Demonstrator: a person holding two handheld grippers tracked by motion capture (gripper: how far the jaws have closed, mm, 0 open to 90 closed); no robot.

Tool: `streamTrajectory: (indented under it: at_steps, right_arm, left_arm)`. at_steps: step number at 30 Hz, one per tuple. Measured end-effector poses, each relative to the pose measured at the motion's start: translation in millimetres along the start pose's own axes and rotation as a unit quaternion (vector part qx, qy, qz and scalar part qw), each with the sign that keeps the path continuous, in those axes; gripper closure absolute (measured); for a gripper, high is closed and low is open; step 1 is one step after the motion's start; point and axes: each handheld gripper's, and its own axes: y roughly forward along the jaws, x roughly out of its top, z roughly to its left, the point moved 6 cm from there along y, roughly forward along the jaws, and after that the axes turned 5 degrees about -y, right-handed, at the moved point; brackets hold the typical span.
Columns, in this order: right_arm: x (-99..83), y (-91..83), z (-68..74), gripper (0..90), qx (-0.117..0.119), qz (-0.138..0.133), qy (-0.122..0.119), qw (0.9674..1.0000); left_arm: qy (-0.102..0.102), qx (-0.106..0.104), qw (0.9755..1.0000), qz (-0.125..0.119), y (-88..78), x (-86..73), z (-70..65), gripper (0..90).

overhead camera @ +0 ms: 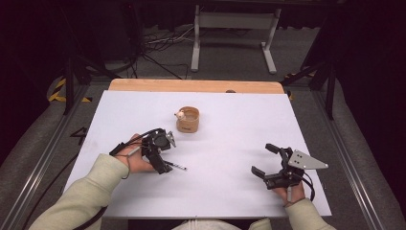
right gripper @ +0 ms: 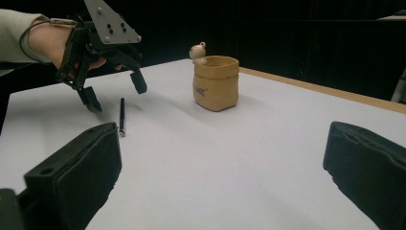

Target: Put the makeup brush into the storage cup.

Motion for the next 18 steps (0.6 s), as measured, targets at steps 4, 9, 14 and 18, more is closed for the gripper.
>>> streamTrajectory:
  at_steps: [4,9,14,18]
  right_arm:
    - [0.1,-0.3,0.1,0.0,0.001,0.000,0.002,1.0000]
    - [0.0,0.1,0.5,0.0,0.002,0.001,-0.002,1.0000]
    - [-0.3,0.8,1.1,0.0,0.002,0.003,0.000,1.0000]
    - [-0.5,0.6,0.8,0.0,0.001,0.003,0.001,1.0000]
  left_arm:
    - [0.001,0.000,1.0000,0.003,1.9,0.2,-0.7,5.7]
    - [0.000,-0.003,0.9999,0.014,5.3,-1.3,-0.9,7.0]
    - [-0.003,0.000,0.9999,0.017,7.8,-2.4,-0.8,8.6]
    - [-0.001,0.001,0.9998,0.021,8.7,-2.9,-0.4,10.9]
